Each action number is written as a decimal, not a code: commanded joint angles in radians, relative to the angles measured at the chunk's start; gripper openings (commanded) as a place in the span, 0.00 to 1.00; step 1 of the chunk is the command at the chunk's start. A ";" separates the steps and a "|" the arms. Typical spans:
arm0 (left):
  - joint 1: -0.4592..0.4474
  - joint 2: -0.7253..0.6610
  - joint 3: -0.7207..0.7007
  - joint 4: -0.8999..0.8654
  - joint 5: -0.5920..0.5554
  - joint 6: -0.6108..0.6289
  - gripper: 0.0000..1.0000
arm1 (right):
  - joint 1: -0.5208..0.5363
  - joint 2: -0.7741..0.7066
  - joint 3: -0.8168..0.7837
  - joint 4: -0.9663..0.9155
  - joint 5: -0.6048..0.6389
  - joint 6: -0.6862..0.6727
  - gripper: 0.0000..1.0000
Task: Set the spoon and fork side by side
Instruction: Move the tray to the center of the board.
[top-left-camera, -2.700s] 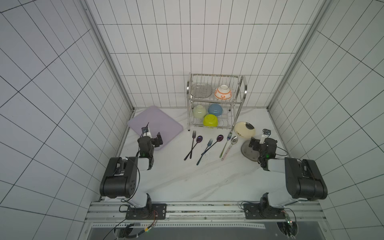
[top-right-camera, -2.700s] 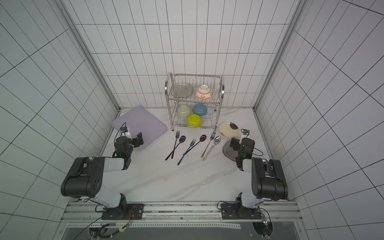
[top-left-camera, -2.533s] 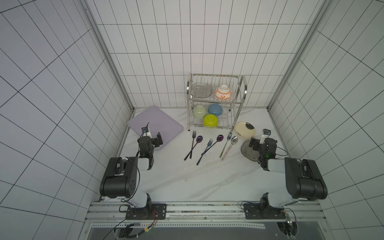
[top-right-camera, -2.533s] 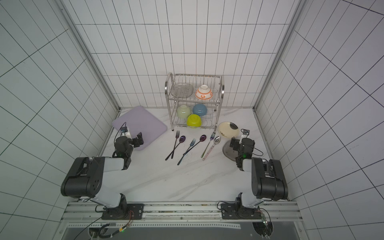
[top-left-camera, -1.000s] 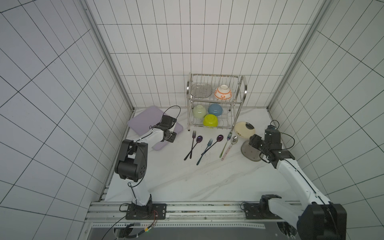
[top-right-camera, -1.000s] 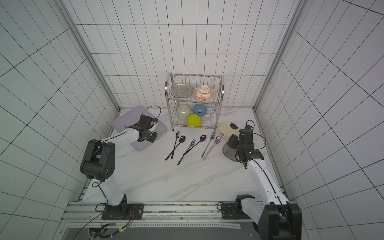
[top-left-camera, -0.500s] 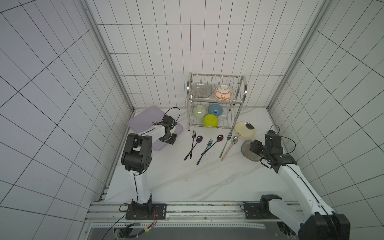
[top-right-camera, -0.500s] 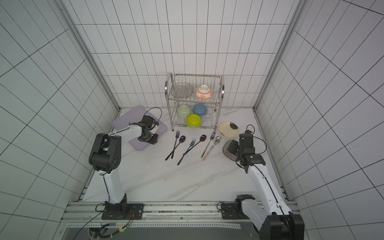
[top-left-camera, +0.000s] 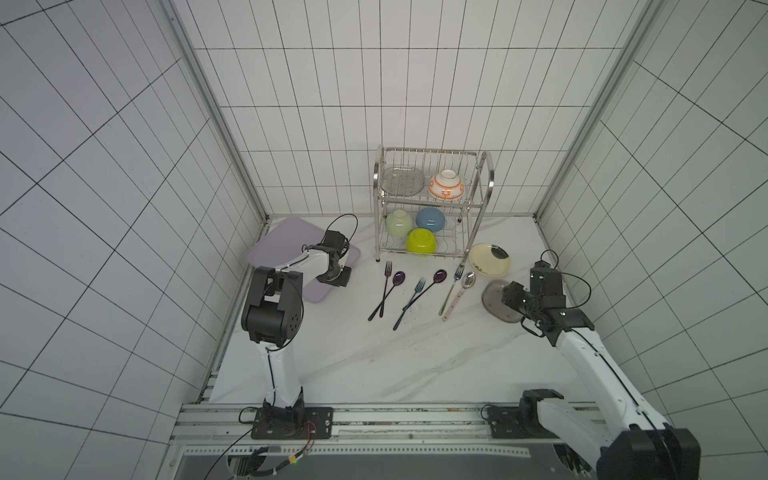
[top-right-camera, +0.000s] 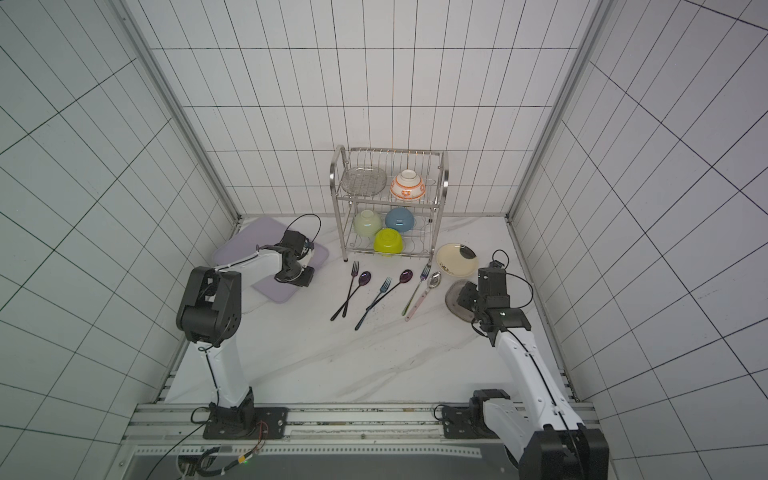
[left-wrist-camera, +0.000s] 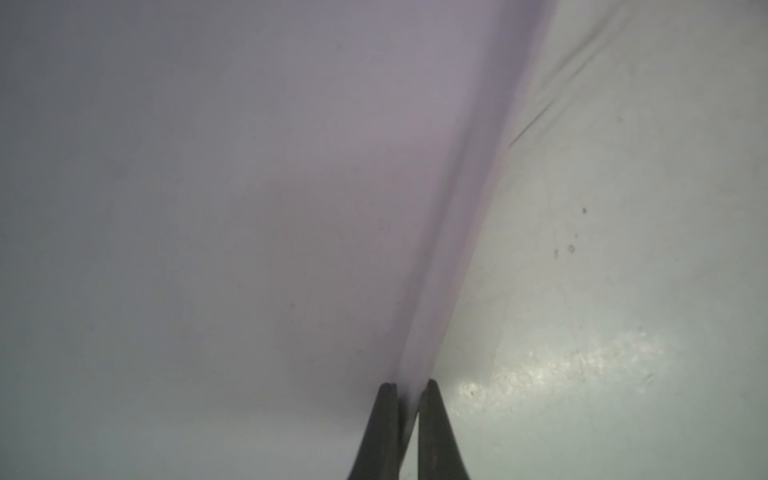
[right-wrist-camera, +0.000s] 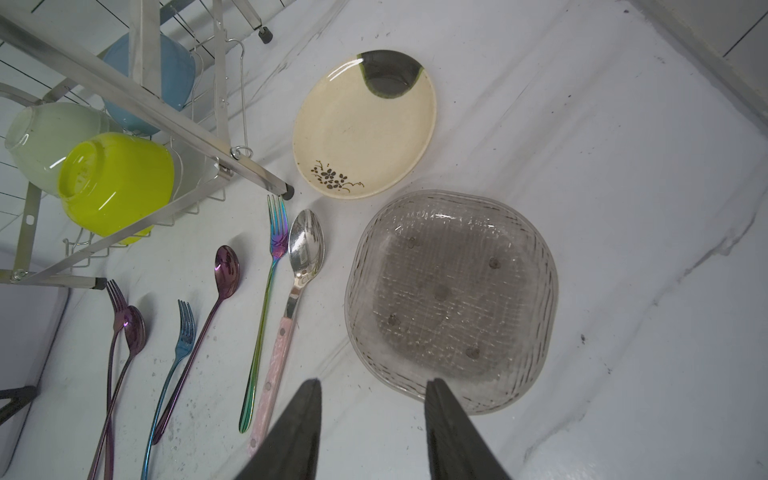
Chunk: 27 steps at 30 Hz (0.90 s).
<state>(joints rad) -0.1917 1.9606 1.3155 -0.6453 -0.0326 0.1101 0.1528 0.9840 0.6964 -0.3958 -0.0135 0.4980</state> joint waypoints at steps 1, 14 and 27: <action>-0.004 -0.040 -0.051 -0.077 -0.007 -0.118 0.00 | 0.008 -0.036 -0.019 -0.010 -0.011 0.006 0.38; -0.249 -0.354 -0.238 -0.179 0.065 -0.501 0.00 | 0.047 -0.082 -0.066 -0.115 -0.134 0.028 0.26; -0.492 -0.620 -0.518 -0.114 0.130 -0.861 0.00 | 0.112 0.008 -0.099 -0.138 -0.286 0.019 0.21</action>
<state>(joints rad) -0.6548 1.3632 0.8154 -0.8272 0.0383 -0.6315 0.2390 0.9791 0.6106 -0.5171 -0.2680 0.5228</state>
